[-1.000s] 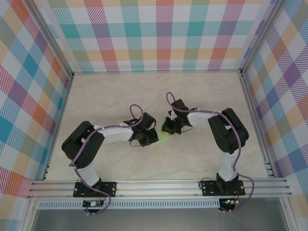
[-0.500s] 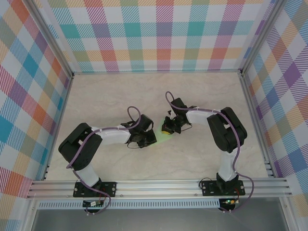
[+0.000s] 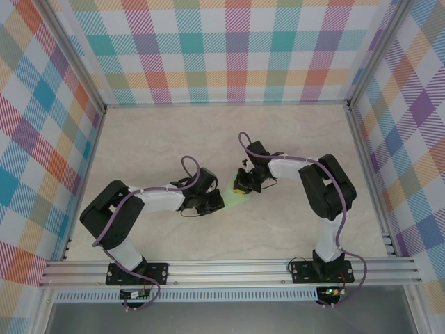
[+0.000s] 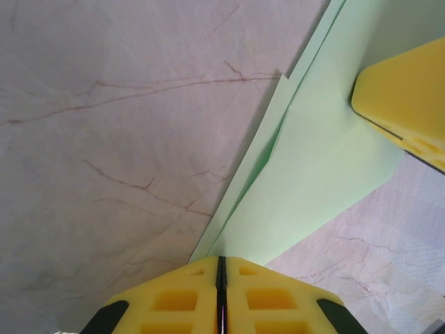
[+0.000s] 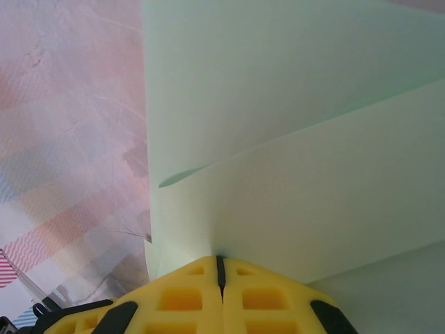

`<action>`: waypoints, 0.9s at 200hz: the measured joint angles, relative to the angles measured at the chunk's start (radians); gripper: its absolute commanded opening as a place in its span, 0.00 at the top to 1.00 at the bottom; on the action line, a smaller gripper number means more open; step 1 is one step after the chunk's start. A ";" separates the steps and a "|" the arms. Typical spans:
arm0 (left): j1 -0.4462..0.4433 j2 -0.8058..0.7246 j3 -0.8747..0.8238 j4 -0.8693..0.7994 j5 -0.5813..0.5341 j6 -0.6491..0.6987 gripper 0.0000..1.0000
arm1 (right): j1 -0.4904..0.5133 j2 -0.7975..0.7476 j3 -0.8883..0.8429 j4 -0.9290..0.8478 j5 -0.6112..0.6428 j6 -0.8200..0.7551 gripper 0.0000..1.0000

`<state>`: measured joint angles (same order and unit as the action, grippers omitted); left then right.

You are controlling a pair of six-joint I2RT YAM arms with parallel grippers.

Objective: Fold a paper plane with a square sheet of paper (pick it up from the middle)
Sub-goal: Fourth fold the wing at the center of the table.

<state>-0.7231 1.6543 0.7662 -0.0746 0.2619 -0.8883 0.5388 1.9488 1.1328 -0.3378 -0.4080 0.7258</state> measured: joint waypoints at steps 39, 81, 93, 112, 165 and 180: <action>0.000 -0.016 -0.006 -0.034 0.006 0.026 0.92 | 0.000 0.001 0.002 -0.003 0.000 0.000 0.95; 0.006 -0.040 -0.006 -0.098 0.006 0.052 0.94 | 0.000 0.001 0.002 -0.003 0.000 0.000 0.95; 0.008 -0.053 -0.006 -0.129 0.006 0.056 0.94 | 0.000 0.001 0.002 -0.003 0.000 0.000 0.95; 0.011 -0.080 -0.010 -0.165 0.008 0.060 0.94 | 0.000 0.001 0.002 -0.003 0.000 0.000 0.95; 0.013 -0.094 0.012 -0.075 0.031 0.047 0.97 | 0.000 0.001 0.002 -0.002 -0.001 0.000 0.95; 0.013 -0.063 0.035 -0.055 0.033 0.047 0.98 | 0.000 0.001 0.002 -0.002 -0.002 0.000 0.95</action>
<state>-0.7105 1.5917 0.8013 -0.1291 0.2951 -0.8410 0.5388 1.9495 1.1343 -0.3393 -0.4095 0.7258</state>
